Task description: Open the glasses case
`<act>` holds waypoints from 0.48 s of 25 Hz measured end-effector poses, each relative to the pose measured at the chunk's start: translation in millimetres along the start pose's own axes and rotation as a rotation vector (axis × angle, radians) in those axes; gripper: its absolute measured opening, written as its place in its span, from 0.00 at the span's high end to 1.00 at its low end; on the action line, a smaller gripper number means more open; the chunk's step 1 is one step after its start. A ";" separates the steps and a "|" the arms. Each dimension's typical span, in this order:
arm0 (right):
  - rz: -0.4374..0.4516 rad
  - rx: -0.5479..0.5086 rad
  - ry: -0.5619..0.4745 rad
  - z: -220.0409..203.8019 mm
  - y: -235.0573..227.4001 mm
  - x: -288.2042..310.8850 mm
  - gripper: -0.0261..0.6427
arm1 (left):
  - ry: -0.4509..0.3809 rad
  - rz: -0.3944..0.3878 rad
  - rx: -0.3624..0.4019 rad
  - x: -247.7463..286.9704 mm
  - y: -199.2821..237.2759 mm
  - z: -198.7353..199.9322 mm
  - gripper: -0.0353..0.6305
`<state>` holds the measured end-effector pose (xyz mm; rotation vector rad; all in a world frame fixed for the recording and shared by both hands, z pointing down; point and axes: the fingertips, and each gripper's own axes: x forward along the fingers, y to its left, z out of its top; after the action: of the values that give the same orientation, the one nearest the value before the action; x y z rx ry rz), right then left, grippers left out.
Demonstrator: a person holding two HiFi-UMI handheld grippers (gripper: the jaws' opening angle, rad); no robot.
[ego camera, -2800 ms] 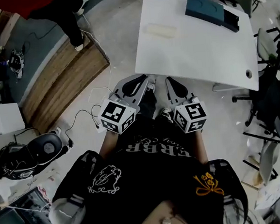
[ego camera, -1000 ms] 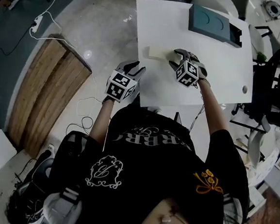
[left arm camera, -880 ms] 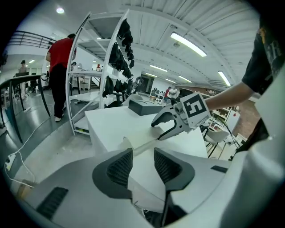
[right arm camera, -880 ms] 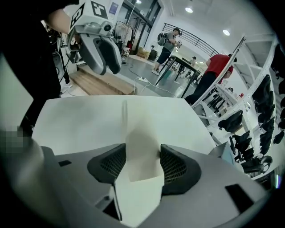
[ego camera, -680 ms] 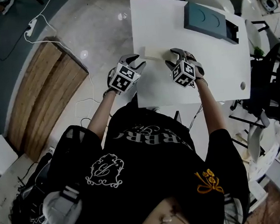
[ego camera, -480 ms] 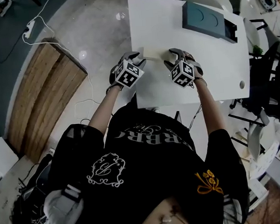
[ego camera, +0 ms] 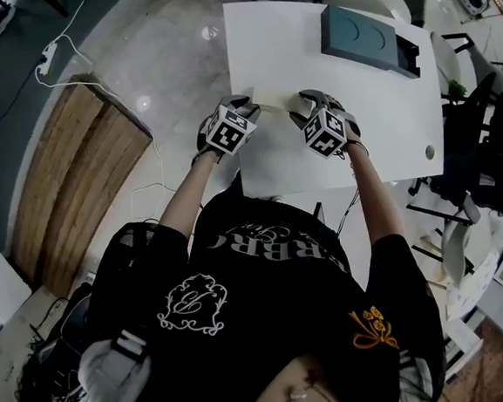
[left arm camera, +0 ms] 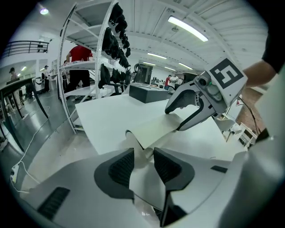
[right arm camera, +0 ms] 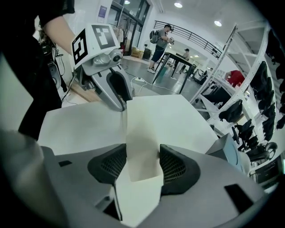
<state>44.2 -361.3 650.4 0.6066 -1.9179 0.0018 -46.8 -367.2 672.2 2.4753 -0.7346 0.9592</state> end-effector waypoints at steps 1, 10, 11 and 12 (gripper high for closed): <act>0.010 0.019 -0.003 -0.2 -0.7 -1.2 0.60 | 0.003 0.001 -0.004 0.4 0.2 0.5 0.73; -0.015 0.208 -0.104 7.5 -28.5 -14.7 0.80 | 0.005 0.000 0.010 2.3 -0.1 1.1 0.74; -0.035 0.225 -0.104 8.9 -34.5 -15.0 0.82 | 0.003 -0.004 0.004 1.9 0.6 0.3 0.74; -0.050 0.246 -0.100 9.8 -40.1 -15.1 0.82 | 0.001 -0.007 -0.001 1.4 1.0 0.0 0.74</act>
<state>56.7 -392.7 622.3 0.8327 -2.0148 0.1805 -46.5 -368.5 673.3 2.4748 -0.7261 0.9570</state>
